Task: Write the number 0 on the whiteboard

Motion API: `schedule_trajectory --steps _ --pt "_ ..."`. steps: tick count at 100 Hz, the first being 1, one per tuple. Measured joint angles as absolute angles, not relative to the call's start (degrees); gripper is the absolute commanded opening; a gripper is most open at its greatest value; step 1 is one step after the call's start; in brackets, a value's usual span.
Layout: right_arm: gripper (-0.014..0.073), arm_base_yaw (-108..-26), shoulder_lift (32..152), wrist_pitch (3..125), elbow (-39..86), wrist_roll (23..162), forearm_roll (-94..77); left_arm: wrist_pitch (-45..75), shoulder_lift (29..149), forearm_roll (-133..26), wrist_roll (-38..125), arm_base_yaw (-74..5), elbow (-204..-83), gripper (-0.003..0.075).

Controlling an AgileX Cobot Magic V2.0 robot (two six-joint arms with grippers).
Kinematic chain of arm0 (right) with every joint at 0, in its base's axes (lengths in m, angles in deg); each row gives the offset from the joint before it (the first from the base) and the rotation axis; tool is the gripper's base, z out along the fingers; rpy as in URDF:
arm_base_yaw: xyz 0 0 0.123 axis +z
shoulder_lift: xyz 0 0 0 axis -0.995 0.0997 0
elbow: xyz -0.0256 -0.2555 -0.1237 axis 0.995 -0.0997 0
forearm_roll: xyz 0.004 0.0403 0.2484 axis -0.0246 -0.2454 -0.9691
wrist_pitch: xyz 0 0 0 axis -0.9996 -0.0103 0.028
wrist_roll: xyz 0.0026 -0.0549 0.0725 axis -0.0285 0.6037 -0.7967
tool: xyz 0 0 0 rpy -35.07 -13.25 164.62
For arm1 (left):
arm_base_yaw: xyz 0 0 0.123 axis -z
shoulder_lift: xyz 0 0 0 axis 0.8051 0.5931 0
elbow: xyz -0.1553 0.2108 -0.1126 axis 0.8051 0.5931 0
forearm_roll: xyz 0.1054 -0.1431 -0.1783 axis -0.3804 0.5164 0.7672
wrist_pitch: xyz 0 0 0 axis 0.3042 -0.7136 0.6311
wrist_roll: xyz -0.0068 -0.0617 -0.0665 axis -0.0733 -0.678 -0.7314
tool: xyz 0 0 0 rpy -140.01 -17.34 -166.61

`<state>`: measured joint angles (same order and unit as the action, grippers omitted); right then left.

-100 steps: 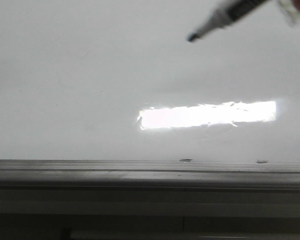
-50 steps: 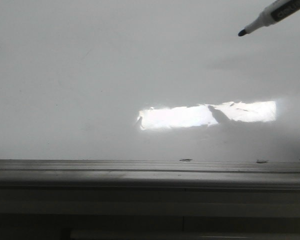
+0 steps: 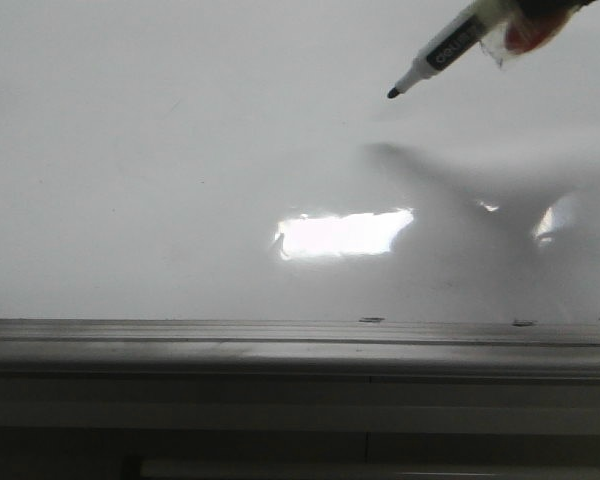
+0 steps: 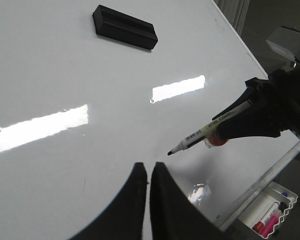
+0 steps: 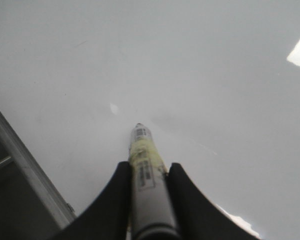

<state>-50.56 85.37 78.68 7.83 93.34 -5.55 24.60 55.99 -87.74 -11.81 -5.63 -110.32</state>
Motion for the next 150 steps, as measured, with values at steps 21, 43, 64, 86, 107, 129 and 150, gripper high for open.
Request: schedule_trajectory --steps 21,43,64,86,107,129,150 --pt "-0.0047 -50.56 88.02 77.16 9.11 93.34 -5.66 24.50 55.99 -86.68 -11.81 -5.63 -110.32 -0.0020" --pt "-0.0047 -50.56 90.07 76.65 9.24 93.34 -5.76 24.50 55.99 -85.79 -11.81 -5.63 -110.32 -0.0020" --pt "-0.0047 -50.56 91.98 76.65 9.36 93.34 -6.04 24.40 55.99 -85.43 -11.81 -5.63 -110.32 -0.0020" --pt "-0.0047 -49.93 92.11 80.51 9.57 93.34 -6.17 24.40 55.99 -85.34 -11.81 -5.63 -110.32 -0.0020" --pt "-0.0047 -49.80 92.11 86.12 9.90 92.83 -5.13 24.29 55.99 -85.34 -11.85 -5.63 -110.32 -0.0020" --pt "-0.0047 -49.40 89.67 89.60 9.89 82.05 4.09 24.29 55.99 -85.34 -11.85 -5.63 -110.32 -0.0020" --pt "-0.0047 -49.40 87.20 90.29 10.01 73.36 13.53 24.29 55.99 -85.34 -11.85 -5.63 -110.32 -0.0020"
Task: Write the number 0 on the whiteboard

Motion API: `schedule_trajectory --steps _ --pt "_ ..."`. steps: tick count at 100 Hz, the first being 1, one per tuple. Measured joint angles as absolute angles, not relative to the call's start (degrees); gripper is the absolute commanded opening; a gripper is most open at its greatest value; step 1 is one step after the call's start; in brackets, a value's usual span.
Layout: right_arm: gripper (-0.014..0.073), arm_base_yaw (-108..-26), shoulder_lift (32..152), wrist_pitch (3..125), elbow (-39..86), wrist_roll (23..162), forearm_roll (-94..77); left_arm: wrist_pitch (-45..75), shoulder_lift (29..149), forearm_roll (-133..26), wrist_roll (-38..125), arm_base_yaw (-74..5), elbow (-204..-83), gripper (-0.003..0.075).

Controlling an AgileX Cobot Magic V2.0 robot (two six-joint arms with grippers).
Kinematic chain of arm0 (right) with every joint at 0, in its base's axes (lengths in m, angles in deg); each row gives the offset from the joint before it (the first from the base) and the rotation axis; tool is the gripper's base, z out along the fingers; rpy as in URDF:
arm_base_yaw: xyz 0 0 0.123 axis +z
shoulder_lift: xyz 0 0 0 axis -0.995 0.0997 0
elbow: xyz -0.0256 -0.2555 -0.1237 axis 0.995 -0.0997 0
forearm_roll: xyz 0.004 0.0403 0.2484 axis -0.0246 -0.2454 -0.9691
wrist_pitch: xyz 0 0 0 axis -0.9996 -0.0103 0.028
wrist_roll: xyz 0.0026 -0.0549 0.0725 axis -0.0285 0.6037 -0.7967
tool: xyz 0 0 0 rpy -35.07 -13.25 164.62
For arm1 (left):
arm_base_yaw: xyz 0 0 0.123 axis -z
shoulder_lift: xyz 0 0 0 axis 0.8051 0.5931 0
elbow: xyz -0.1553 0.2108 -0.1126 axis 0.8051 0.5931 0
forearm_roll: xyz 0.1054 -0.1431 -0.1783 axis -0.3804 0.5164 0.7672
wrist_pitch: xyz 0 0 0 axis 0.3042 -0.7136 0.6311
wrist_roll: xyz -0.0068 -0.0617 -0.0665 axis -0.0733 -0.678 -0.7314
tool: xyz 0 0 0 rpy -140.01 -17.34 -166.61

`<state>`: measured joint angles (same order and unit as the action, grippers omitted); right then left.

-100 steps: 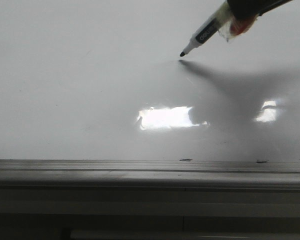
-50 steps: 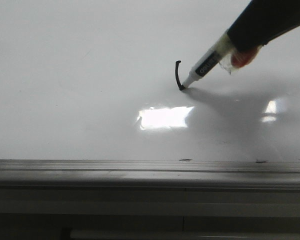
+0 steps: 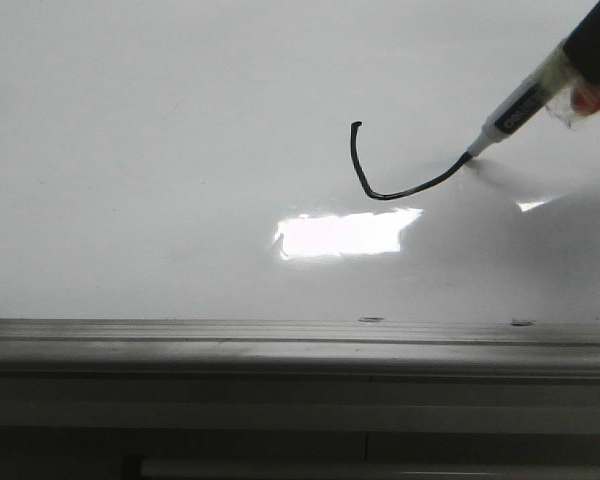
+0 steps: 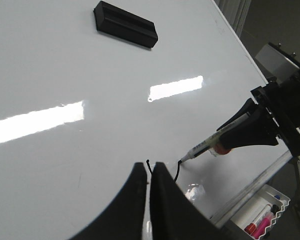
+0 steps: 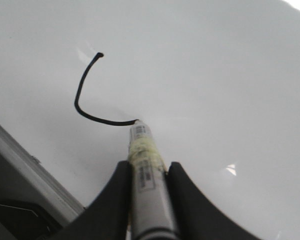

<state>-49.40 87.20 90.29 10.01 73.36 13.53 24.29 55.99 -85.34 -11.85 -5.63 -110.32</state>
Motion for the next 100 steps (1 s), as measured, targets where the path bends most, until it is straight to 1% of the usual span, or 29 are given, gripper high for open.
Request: schedule_trajectory --steps 33,63,87,100 --pt "-0.0047 -49.40 87.64 83.92 10.01 70.37 17.95 24.29 55.99 -85.34 -11.85 -5.63 -110.32 -0.0020" --pt "-0.0047 -49.12 90.71 79.27 10.46 69.83 16.16 24.29 55.99 -85.34 -11.85 -5.63 -110.32 -0.0020" --pt "-0.0047 -42.81 93.67 77.99 10.46 69.83 16.16 24.29 55.99 -85.34 -11.85 -5.63 -110.24 -0.0020" --pt "-0.0047 -40.90 94.68 79.34 10.49 69.83 16.16 24.29 55.99 -85.34 -11.85 -5.63 -110.24 -0.0020"
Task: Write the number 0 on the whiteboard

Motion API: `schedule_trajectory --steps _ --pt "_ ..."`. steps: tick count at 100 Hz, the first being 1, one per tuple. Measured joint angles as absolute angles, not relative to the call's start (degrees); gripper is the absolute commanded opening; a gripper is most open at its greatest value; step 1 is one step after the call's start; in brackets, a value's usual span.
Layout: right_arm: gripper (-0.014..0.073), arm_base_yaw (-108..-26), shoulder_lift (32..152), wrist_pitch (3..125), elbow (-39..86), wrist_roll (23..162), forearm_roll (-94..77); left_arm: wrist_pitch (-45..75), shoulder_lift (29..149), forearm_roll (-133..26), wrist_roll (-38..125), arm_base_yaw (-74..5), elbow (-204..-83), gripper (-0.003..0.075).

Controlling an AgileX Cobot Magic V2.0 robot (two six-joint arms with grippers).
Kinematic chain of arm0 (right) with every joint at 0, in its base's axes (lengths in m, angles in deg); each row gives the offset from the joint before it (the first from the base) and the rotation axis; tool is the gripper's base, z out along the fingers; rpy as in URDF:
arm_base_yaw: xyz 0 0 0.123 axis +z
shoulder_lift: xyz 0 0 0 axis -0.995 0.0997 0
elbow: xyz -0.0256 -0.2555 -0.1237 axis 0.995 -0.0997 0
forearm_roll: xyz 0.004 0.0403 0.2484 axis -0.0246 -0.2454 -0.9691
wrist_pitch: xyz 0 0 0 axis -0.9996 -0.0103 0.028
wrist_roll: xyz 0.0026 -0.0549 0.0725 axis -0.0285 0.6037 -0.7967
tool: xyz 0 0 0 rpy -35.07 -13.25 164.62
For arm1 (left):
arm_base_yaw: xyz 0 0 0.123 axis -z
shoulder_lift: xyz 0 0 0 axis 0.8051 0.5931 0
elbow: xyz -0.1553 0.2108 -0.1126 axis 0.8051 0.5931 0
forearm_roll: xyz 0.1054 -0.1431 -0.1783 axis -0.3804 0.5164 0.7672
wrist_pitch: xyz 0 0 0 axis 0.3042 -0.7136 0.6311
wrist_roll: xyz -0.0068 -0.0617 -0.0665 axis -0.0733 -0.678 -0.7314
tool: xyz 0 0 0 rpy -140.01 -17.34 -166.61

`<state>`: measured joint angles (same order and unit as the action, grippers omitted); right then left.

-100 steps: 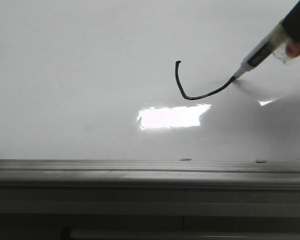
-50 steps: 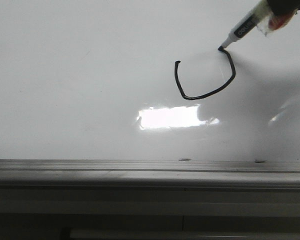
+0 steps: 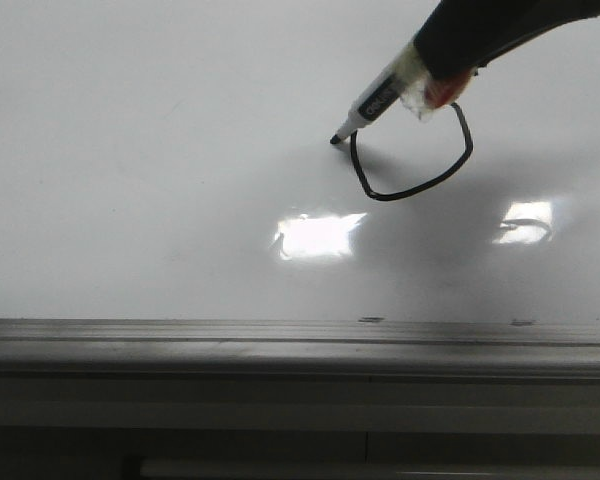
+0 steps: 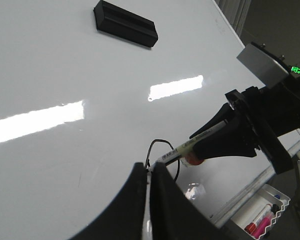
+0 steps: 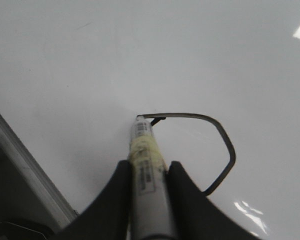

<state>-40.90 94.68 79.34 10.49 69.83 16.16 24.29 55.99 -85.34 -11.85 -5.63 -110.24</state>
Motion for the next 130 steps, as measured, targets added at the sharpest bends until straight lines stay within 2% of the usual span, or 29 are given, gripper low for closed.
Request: schedule_trajectory --steps 23,41,46,51,63,69,83,96,112,130 --pt "-0.0047 -40.26 94.31 80.73 11.30 69.83 16.16 24.29 55.99 -85.34 -11.85 -5.63 -110.24 -0.0020" --pt "-0.0047 -36.87 91.17 83.24 17.98 69.83 17.02 24.29 55.99 -85.34 -11.85 -5.63 -110.24 -0.0004" --pt "-0.0047 -35.60 90.24 83.47 20.52 69.83 17.57 23.65 55.99 -85.59 -11.85 -5.63 -110.24 0.0040" --pt "-0.0047 -34.42 89.55 84.07 22.78 69.83 18.03 21.47 55.99 -86.78 -11.85 -5.63 -111.08 0.0118" --pt "-0.0047 -32.09 88.94 86.19 25.62 69.83 18.63 11.47 57.18 -89.72 -9.68 -4.16 -116.05 0.0381" --pt "-0.0049 -31.11 89.07 87.52 25.84 69.83 18.73 5.81 58.60 -89.94 -6.58 -2.75 -119.20 0.0435" --pt "-0.0050 -28.98 91.43 91.67 25.84 70.37 17.66 -4.08 63.37 -88.98 2.67 2.35 -126.82 0.0414" --pt "-0.0050 -26.31 94.79 93.53 25.84 77.02 12.29 -8.79 68.72 -86.14 11.67 8.56 -131.85 0.0386" --pt "-0.0050 -21.95 97.34 93.61 25.84 80.62 9.23 -12.58 75.66 -85.38 14.39 15.41 -135.34 0.0386" --pt "-0.0050 -16.99 97.59 93.61 25.95 81.42 8.99 -13.90 81.75 -85.30 14.90 17.96 -137.21 0.0386"
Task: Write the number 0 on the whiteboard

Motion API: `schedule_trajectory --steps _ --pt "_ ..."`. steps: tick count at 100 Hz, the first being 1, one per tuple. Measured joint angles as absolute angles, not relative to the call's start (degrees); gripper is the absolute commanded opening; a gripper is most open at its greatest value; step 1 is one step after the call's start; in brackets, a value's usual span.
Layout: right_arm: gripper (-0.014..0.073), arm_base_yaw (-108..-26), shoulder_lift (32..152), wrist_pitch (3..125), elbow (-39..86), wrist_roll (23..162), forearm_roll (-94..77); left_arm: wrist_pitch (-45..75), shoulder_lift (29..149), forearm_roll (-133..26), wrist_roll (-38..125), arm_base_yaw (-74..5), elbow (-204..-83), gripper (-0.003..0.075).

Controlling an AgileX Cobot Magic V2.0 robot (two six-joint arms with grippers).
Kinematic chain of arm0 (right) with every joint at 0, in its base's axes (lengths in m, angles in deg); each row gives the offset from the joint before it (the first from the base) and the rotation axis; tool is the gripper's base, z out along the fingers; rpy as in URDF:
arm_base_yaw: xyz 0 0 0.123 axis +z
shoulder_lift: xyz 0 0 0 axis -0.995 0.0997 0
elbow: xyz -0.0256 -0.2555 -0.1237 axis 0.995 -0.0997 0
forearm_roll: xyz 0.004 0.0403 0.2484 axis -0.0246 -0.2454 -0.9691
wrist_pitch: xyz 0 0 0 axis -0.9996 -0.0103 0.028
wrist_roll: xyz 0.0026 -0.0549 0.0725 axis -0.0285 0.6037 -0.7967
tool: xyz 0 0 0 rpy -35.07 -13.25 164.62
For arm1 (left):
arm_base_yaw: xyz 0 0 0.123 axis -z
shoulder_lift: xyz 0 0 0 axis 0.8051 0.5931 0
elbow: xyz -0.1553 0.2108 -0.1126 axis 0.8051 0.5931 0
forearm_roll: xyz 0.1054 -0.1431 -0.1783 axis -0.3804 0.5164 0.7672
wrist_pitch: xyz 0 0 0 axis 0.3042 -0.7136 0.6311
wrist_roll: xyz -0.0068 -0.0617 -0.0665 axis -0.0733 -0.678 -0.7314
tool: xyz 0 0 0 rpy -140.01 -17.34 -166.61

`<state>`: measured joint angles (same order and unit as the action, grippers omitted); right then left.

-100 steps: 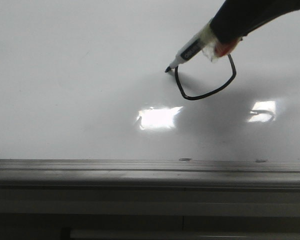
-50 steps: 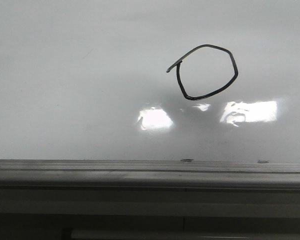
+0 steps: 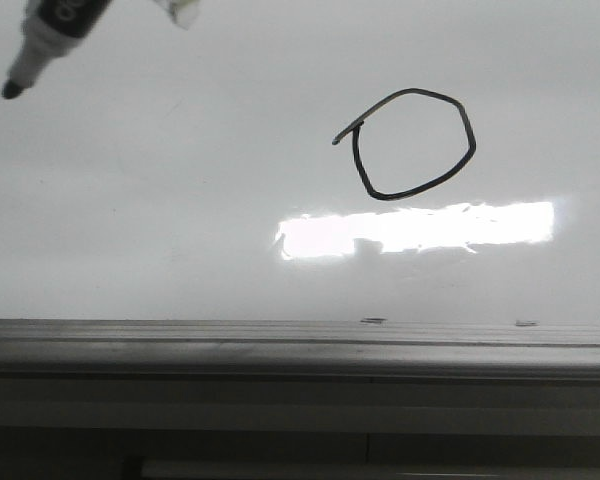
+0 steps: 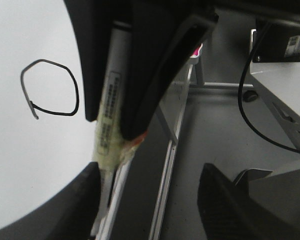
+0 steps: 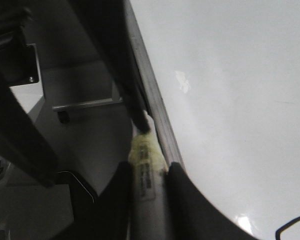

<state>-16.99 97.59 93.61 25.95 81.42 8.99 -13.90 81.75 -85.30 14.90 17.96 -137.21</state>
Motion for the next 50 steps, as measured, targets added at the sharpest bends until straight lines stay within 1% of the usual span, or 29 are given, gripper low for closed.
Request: schedule_trajectory --steps 20,27,37,44,45,50 --pt "-0.0050 -14.16 97.59 93.61 26.07 81.56 8.78 -13.95 84.80 -85.30 14.90 18.08 -137.25 0.0386" --pt "-0.0050 -14.09 97.59 93.75 26.07 81.56 8.78 -13.95 84.94 -85.30 14.90 18.08 -137.25 0.0367" --pt "-0.0050 -14.09 97.59 94.59 26.07 81.56 8.78 -13.95 84.94 -85.27 14.90 18.08 -137.25 0.0298" --pt "-0.0050 -14.09 97.59 95.19 26.07 81.56 8.78 -13.95 84.94 -85.16 14.90 18.08 -137.25 0.0224" --pt "-0.0050 -14.09 97.59 95.27 26.07 81.56 8.78 -13.95 84.94 -85.13 14.90 18.08 -137.25 0.0199" --pt "-0.0050 -14.09 97.59 95.54 26.07 81.56 8.78 -14.04 84.94 -85.04 14.90 18.08 -137.25 0.0146"
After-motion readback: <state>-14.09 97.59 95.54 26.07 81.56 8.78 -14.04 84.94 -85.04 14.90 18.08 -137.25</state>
